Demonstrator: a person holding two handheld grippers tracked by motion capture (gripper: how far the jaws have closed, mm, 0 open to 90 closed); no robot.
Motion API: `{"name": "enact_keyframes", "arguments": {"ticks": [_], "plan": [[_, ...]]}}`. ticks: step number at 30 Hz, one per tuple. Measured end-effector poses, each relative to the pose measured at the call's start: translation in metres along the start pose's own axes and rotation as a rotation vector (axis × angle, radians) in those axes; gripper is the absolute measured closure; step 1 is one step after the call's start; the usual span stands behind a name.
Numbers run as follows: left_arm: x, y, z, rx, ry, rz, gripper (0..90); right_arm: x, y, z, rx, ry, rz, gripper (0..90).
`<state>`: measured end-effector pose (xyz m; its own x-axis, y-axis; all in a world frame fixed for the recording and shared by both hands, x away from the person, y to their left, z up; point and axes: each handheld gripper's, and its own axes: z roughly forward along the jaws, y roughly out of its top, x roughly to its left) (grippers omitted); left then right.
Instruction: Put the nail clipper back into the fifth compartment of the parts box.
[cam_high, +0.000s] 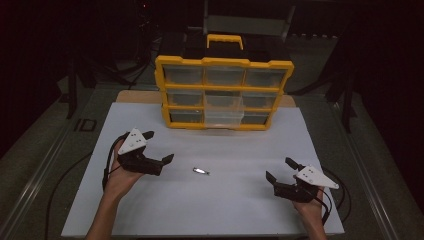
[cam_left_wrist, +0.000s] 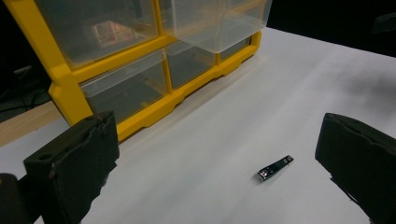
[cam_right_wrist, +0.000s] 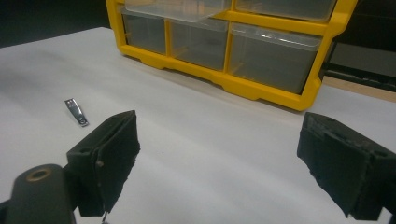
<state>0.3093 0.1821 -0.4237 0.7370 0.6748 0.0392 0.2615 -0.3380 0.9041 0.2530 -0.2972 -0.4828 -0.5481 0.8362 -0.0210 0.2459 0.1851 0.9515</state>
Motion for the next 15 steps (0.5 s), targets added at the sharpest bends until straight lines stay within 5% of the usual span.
{"name": "enact_keyframes", "arguments": {"ticks": [15], "plan": [[-0.003,0.008,0.021,0.015,-0.04,0.023,0.5,0.002,-0.001,0.002,0.007,0.007,-0.006,12.2]]}}
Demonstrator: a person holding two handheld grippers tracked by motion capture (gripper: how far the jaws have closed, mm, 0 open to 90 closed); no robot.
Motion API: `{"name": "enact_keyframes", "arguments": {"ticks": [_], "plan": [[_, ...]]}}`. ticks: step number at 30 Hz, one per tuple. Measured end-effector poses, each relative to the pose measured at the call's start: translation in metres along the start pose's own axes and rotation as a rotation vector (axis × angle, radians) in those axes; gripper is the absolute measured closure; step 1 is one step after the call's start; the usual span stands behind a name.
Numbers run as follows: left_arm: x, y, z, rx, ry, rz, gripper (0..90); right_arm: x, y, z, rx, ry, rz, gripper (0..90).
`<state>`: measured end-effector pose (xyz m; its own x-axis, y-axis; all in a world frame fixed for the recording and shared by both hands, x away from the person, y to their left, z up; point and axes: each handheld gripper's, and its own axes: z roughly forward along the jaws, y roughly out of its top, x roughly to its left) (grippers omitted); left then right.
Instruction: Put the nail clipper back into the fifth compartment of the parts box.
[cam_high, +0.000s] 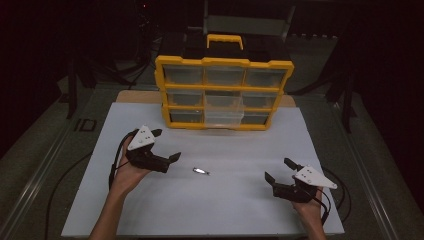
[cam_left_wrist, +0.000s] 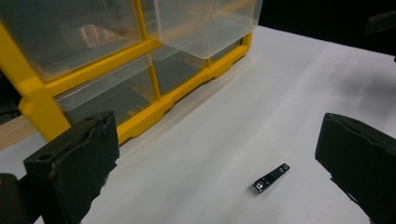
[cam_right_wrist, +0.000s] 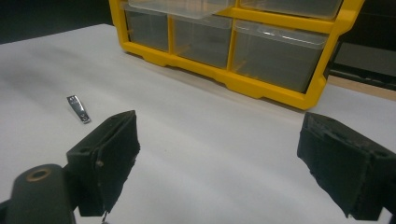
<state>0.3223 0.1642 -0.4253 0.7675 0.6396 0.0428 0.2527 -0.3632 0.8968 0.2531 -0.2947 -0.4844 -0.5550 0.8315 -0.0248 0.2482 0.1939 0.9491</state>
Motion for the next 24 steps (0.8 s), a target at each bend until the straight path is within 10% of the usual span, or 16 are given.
{"name": "enact_keyframes", "arguments": {"ticks": [24], "plan": [[-0.011,0.009,0.047,0.181,-0.128,0.111,0.5,-0.001,0.0,-0.001,0.0,0.011,-0.004,12.2]]}}
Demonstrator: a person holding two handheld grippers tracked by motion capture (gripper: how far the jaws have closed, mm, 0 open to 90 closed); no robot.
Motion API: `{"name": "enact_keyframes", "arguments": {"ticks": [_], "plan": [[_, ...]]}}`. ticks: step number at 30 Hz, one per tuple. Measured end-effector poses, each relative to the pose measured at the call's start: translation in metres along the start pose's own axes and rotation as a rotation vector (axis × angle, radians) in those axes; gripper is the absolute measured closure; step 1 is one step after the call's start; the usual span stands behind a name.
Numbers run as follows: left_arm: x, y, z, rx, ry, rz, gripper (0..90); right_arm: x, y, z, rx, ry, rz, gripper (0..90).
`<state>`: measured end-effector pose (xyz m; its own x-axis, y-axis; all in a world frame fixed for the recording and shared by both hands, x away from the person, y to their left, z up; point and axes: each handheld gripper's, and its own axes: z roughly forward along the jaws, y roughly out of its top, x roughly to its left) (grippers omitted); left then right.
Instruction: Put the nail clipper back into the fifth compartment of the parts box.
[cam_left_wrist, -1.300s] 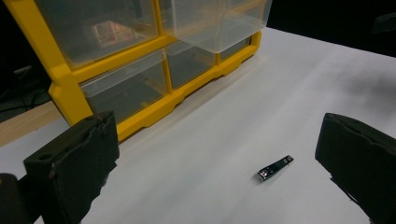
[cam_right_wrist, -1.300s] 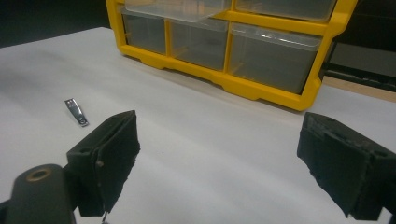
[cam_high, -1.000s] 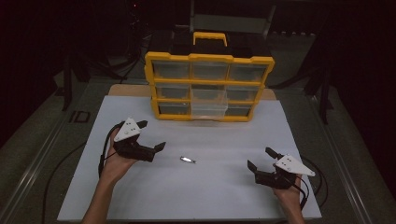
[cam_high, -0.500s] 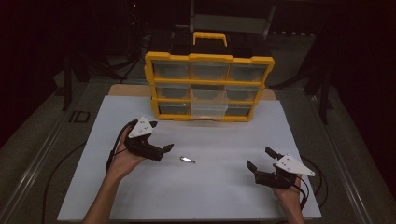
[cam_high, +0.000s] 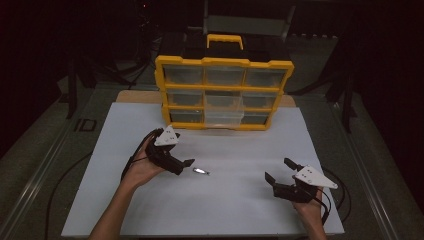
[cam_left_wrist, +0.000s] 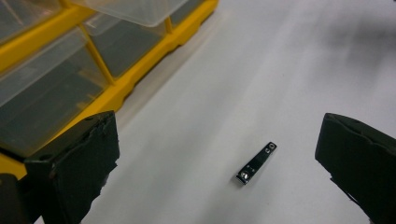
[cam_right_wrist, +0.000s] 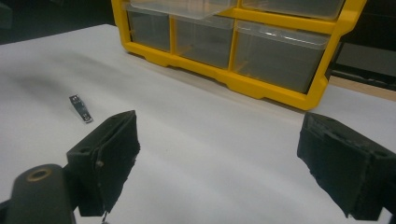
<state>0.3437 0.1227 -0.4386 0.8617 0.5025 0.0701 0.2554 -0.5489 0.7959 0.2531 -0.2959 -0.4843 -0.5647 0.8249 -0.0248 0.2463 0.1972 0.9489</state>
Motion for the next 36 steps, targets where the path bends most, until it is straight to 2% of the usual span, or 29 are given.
{"name": "enact_keyframes", "arguments": {"ticks": [14,23,29,36], "plan": [[-0.003,0.003,0.021,0.107,-0.055,0.054,1.3,0.0,-0.001,0.0,0.002,0.001,-0.003,12.2],[-0.004,0.003,0.036,0.186,-0.1,0.095,5.9,0.0,-0.001,0.0,0.003,0.001,-0.004,12.3],[-0.003,0.001,0.044,0.223,-0.116,0.096,8.4,-0.001,-0.001,0.0,0.003,0.0,-0.005,12.3],[-0.004,0.0,0.047,0.24,-0.137,0.1,11.2,-0.001,-0.001,0.001,0.006,0.001,-0.006,12.3]]}}
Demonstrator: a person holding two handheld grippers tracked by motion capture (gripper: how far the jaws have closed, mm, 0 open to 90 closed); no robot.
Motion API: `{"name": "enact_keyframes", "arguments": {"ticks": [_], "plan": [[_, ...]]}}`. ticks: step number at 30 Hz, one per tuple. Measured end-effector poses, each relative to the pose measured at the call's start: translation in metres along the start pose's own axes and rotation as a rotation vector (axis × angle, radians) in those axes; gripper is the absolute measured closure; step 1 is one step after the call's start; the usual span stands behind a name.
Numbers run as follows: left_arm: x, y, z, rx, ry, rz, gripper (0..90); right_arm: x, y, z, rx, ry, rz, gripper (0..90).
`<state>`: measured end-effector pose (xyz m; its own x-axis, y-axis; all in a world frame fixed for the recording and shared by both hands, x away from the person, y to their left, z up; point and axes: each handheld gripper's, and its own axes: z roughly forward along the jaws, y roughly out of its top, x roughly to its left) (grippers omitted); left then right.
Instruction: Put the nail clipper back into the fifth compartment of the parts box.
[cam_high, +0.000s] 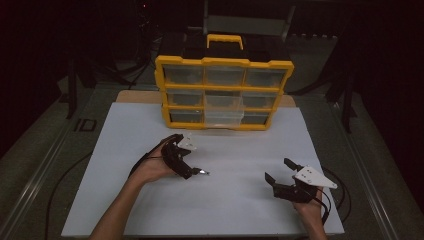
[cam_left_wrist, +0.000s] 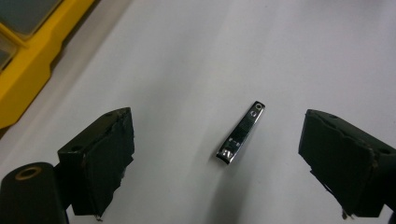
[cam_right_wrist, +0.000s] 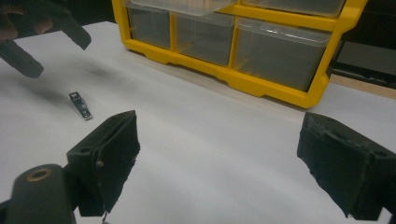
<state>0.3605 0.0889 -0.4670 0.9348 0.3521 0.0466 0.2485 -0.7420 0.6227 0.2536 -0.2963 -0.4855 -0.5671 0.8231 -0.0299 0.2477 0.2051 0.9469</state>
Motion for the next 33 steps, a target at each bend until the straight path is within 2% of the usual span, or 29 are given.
{"name": "enact_keyframes", "arguments": {"ticks": [6,12,13,22,28,33], "plan": [[0.0,0.001,0.007,0.042,-0.016,0.016,12.7,0.0,0.0,0.0,0.003,0.0,0.001,12.3],[-0.001,0.001,0.012,0.079,-0.013,0.028,14.6,0.0,0.0,0.001,0.007,-0.002,-0.002,12.3],[-0.002,0.002,0.015,0.101,-0.022,0.035,14.7,0.0,0.0,0.001,0.008,-0.002,-0.002,12.3],[-0.001,0.001,0.028,0.161,-0.045,0.046,16.7,-0.001,-0.001,0.001,0.007,-0.002,0.0,12.4],[-0.001,0.001,0.035,0.199,-0.043,0.061,23.2,-0.001,-0.001,0.001,0.014,-0.005,0.0,12.4],[0.001,-0.001,0.039,0.226,-0.058,0.08,33.4,-0.001,-0.001,0.001,0.014,-0.005,0.001,12.4]]}}
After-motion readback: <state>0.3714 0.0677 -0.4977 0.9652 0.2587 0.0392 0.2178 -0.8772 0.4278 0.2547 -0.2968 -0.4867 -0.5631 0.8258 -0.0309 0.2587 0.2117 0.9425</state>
